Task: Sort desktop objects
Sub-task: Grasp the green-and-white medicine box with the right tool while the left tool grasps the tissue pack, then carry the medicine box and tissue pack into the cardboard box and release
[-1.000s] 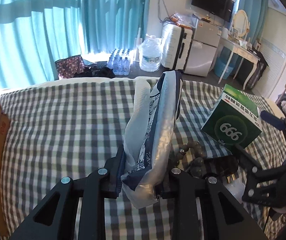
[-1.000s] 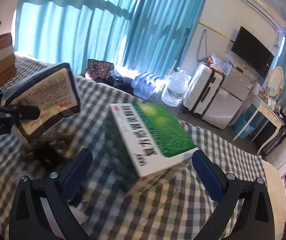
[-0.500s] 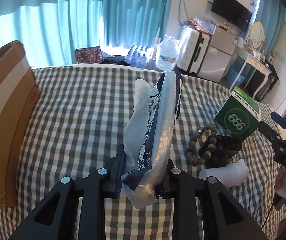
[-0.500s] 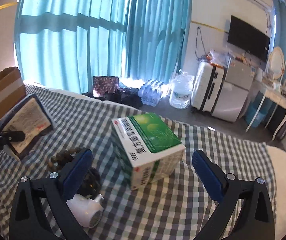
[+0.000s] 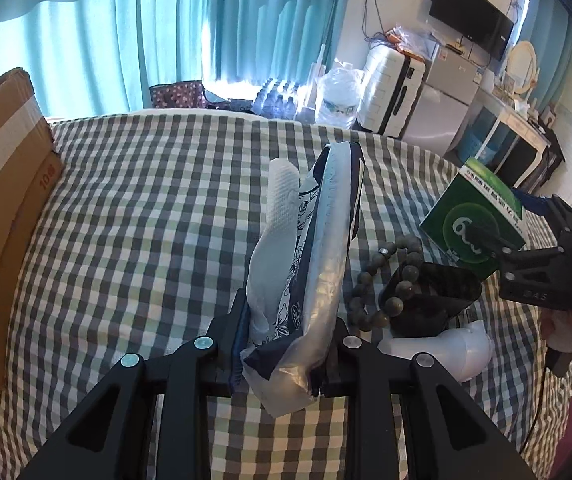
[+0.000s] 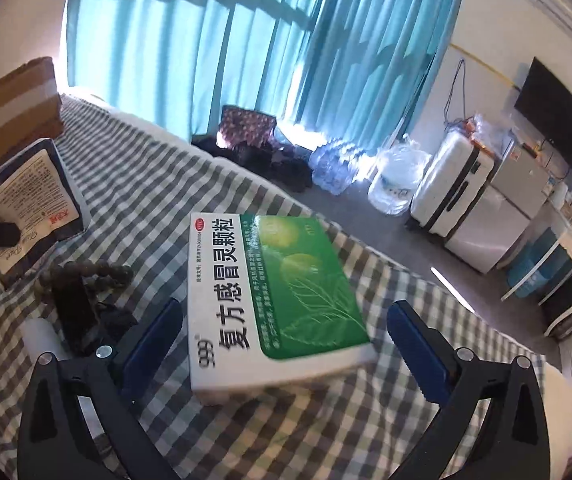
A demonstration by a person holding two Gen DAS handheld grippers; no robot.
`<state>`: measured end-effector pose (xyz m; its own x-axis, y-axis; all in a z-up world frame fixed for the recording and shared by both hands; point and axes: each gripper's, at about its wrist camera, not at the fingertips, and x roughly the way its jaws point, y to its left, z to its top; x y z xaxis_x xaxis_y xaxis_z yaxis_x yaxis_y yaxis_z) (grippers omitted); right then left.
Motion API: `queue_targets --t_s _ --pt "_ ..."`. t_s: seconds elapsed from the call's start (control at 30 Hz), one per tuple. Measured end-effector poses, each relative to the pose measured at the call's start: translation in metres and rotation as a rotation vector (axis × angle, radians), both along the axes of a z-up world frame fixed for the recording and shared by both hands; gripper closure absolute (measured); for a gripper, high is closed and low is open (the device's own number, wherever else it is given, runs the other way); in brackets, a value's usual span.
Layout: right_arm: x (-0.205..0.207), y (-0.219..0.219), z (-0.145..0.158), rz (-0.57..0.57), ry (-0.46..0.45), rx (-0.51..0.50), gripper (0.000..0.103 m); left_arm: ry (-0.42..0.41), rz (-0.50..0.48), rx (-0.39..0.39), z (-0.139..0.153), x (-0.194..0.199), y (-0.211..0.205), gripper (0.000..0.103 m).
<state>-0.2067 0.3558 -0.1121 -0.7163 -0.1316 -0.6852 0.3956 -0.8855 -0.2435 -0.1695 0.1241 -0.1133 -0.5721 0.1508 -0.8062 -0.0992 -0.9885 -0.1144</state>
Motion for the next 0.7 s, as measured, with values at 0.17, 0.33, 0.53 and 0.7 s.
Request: queue_targets --t_s 0.17,0.33,0.53,0.7 --pt "0.011 -0.006 -0.009 -0.094 0.007 -0.028 0.011 0.000 0.000 -0.024 0.007 0.012 -0.007 0.076" --pt "0.040 0.001 0.008 -0.217 -0.013 -0.091 0.014 0.035 0.016 0.000 0.036 0.030 -0.029 0.076" --pt "0.091 0.005 0.069 -0.310 0.008 -0.198 0.018 0.086 0.023 0.028 0.083 0.060 -0.057 0.076" --pt "0.148 -0.024 0.122 -0.312 0.058 -0.257 0.018 0.120 0.040 0.038 0.116 0.089 -0.089 0.076"
